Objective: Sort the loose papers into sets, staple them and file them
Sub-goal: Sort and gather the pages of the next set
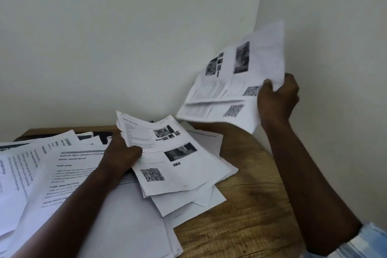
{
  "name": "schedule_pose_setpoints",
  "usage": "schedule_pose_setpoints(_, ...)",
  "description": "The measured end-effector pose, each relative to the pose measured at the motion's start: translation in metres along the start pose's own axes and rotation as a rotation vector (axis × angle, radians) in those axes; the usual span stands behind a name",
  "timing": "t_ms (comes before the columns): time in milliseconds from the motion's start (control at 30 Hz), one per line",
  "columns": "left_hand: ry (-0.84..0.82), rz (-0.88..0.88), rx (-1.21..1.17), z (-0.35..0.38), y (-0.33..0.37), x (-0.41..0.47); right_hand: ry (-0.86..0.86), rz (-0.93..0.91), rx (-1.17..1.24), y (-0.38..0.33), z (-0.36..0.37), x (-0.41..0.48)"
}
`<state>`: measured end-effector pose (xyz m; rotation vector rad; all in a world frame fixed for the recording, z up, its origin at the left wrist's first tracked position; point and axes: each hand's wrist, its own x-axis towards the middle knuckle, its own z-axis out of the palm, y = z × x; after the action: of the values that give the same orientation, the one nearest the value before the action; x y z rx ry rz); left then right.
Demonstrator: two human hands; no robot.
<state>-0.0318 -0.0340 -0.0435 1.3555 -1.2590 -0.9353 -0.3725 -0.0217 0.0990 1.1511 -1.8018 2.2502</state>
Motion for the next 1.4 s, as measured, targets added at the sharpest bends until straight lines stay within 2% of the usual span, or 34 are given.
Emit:
schedule_pose_setpoints(133, 0.031, -0.052, -0.021, -0.003, -0.022, 0.017, 0.057, 0.177, 0.222, -0.010, 0.006, 0.001)
schedule_pose_setpoints(233, 0.053, -0.043, -0.112, 0.001, 0.005, -0.004, 0.015, 0.228, 0.198, -0.003, 0.009, -0.038)
schedule_pose_setpoints(333, -0.058, -0.158, -0.331, 0.011, 0.039, -0.028, -0.121, 0.327, 0.201, 0.015, 0.021, -0.101)
schedule_pose_setpoints(433, -0.174, -0.146, -0.370, 0.015, 0.057, -0.038, -0.300, 0.474, 0.234, 0.030, 0.034, -0.155)
schedule_pose_setpoints(600, -0.183, -0.184, -0.550, 0.012, 0.060, -0.034, -0.489, 0.594, 0.253, 0.027, 0.040, -0.185)
schedule_pose_setpoints(667, -0.177, -0.185, -0.553, 0.013, 0.060, -0.033, -0.567, 0.613, 0.240, 0.028, 0.039, -0.188)
schedule_pose_setpoints(767, -0.058, -0.194, -0.459, 0.020, 0.045, -0.027, -0.713, 0.666, 0.247, 0.030, 0.034, -0.194)
schedule_pose_setpoints(833, 0.012, -0.194, -0.413, 0.022, 0.036, -0.024, -0.752, 0.587, 0.219, 0.031, 0.033, -0.196)
schedule_pose_setpoints(900, 0.057, -0.142, -0.439, 0.017, 0.034, -0.019, -0.717, 0.480, 0.204, 0.031, 0.035, -0.193)
schedule_pose_setpoints(1000, 0.092, -0.031, -0.523, 0.008, 0.040, -0.013, -0.531, 0.334, 0.201, 0.031, 0.041, -0.164)
schedule_pose_setpoints(1067, 0.139, 0.005, -0.556, 0.003, 0.045, -0.011, -0.443, 0.192, 0.092, 0.040, 0.047, -0.128)
schedule_pose_setpoints(1133, 0.217, 0.006, -0.554, 0.001, 0.050, -0.013, -0.520, 0.079, -0.211, 0.060, 0.052, -0.088)
schedule_pose_setpoints(1233, 0.281, -0.011, -0.602, 0.002, 0.048, -0.009, -0.743, 0.072, -0.714, 0.102, 0.050, -0.051)
schedule_pose_setpoints(1333, 0.352, -0.012, -0.574, 0.003, 0.043, -0.005, -0.903, -0.006, -0.890, 0.127, 0.046, -0.046)
schedule_pose_setpoints(1400, 0.374, -0.030, -0.603, 0.003, 0.042, -0.003, -0.880, -0.008, -0.841, 0.132, 0.051, -0.047)
